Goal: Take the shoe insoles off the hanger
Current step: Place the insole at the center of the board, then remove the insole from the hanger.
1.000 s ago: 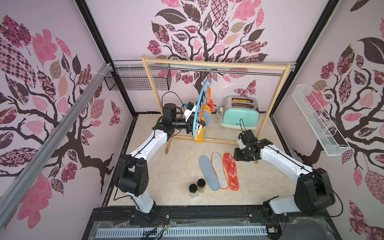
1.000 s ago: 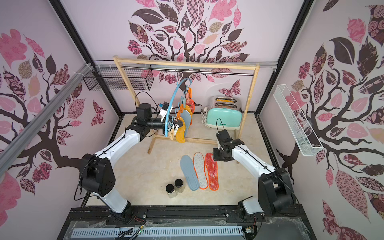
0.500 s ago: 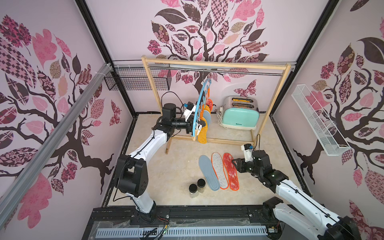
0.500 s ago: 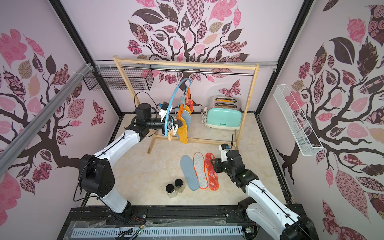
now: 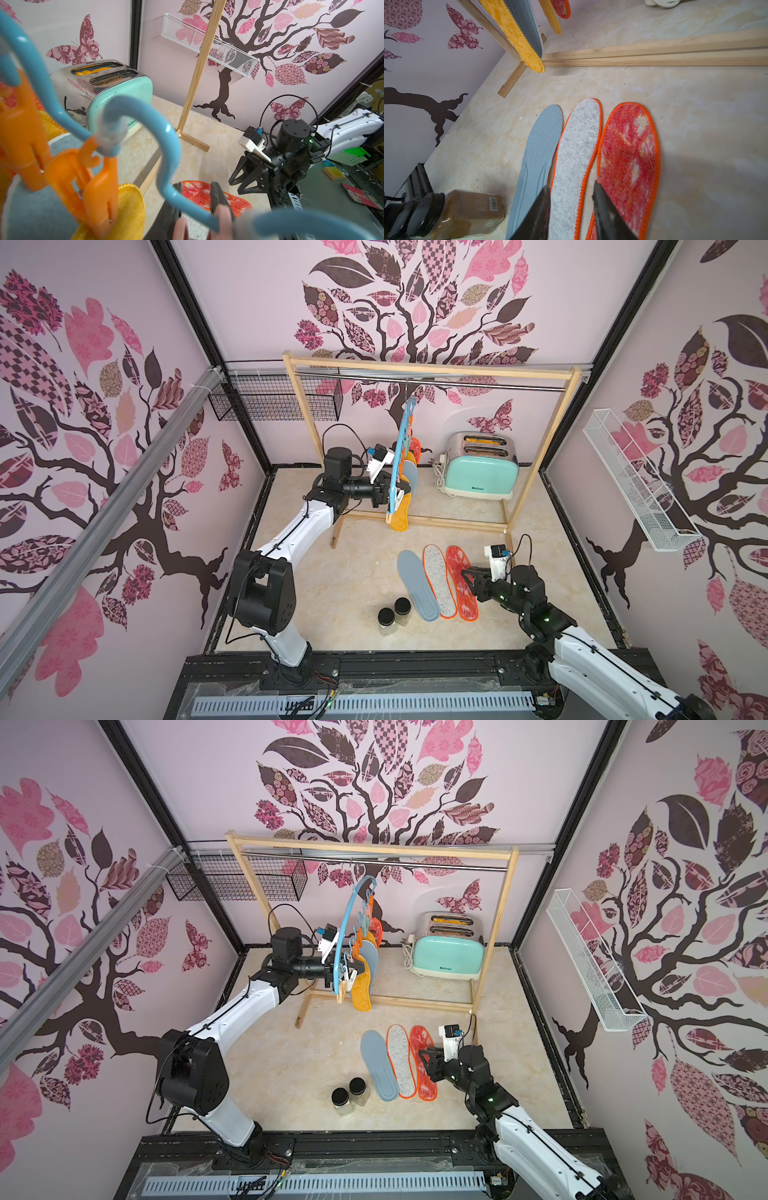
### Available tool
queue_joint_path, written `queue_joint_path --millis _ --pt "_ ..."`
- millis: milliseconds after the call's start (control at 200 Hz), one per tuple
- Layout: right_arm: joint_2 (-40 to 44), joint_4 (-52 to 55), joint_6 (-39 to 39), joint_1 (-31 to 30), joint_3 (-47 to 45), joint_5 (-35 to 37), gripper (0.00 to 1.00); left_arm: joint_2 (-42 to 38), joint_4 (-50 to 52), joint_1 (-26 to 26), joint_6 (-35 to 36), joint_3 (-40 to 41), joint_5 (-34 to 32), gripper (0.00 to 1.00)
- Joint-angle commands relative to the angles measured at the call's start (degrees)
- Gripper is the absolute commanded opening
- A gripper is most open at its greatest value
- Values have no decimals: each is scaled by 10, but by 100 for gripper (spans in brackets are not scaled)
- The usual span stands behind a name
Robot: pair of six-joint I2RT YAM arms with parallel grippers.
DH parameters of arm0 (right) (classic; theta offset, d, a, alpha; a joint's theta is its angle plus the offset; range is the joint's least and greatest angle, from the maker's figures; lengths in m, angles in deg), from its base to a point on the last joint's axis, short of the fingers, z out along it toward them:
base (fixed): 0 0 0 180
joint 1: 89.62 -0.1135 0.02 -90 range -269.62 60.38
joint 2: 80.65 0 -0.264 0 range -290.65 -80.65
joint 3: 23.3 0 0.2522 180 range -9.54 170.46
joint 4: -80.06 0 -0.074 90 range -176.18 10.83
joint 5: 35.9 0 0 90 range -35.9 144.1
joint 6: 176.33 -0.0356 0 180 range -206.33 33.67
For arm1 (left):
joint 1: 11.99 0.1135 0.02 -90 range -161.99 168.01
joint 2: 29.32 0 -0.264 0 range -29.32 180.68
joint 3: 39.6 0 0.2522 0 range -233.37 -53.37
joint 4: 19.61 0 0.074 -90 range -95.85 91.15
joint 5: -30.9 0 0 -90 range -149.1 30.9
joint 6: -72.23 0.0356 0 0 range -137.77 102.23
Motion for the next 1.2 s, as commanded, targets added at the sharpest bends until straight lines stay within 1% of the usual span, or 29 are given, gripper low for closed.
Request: queue_joint_path --millis 0,65,130,165,295,355,430,615,770,850,915,990,1065,1196 --pt "-6 -28 3 -4 15 12 37 -18 13 -1 7 11 -4 12" --pt "-14 -28 3 -3 18 15 37 -19 16 -1 8 12 -8 14" --pt "-21 -28 3 -4 21 15 37 -21 21 0 11 13 -12 18" --pt "-24 -28 3 -3 22 15 37 -23 22 -1 12 14 -14 25" --pt "-30 -29 2 -4 24 15 37 -30 29 -1 13 22 -29 54" --pt "-31 -28 2 -3 25 15 37 -38 30 -1 11 29 -37 62" --pt "-32 -28 1 -4 25 15 37 -49 31 -1 11 41 -44 67" --pt "-34 -24 1 -4 28 15 37 -91 39 -1 7 79 -77 71" --pt "-33 -23 0 -4 28 15 37 -134 60 -1 3 120 -121 71" --pt "-35 -19 -1 -4 30 17 37 -169 63 -1 -8 152 -150 71" --pt "-36 -18 0 -4 31 18 37 -203 37 -5 -32 192 -181 71" --pt "-37 -16 0 -4 32 21 37 -237 17 -19 -57 235 -248 71" --pt "-39 -13 0 -5 33 22 37 -261 15 -28 -92 264 -296 71" --pt "-39 -9 0 -5 35 22 37 -311 30 -30 -175 306 -349 69"
